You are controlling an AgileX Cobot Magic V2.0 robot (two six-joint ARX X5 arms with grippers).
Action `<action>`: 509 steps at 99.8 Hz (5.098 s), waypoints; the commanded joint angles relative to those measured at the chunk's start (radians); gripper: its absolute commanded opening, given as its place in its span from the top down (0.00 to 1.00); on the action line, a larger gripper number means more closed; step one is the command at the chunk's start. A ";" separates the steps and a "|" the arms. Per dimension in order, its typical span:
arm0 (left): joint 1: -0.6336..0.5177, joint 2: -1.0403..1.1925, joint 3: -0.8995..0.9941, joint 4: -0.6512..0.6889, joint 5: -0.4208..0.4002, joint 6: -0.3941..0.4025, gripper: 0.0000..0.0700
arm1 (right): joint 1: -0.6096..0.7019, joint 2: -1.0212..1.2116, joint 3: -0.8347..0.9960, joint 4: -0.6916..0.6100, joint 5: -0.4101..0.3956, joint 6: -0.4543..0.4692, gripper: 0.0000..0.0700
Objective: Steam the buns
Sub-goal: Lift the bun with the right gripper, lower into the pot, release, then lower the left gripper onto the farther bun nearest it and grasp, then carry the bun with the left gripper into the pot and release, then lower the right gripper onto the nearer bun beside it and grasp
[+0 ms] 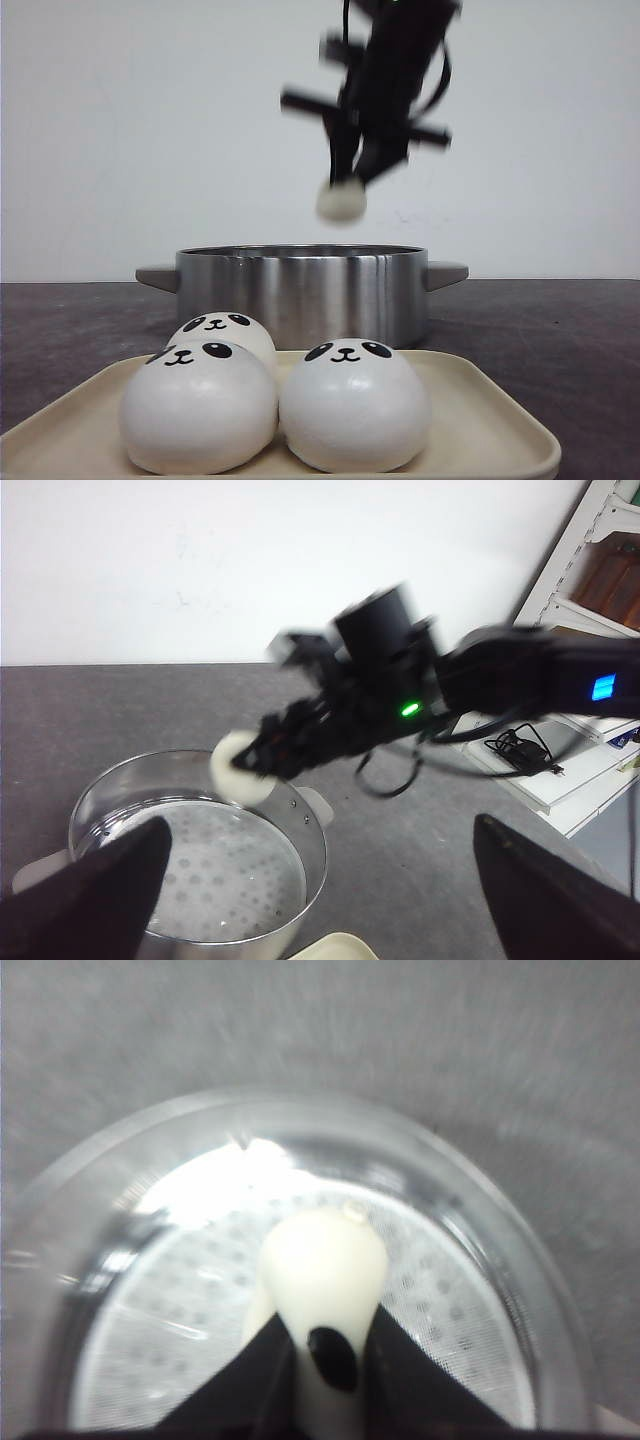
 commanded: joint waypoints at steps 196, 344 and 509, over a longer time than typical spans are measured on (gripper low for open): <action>-0.281 0.970 0.014 0.005 -0.219 -0.185 0.14 | 0.386 -0.671 0.316 -0.549 0.338 -0.047 1.00; -0.155 1.159 0.361 0.229 -0.441 0.006 0.99 | 0.414 -0.669 0.316 -0.546 0.358 -0.037 1.00; -0.157 0.490 0.389 -0.187 -0.380 -0.050 0.15 | 0.438 -0.370 -0.552 -0.261 -0.111 0.337 0.27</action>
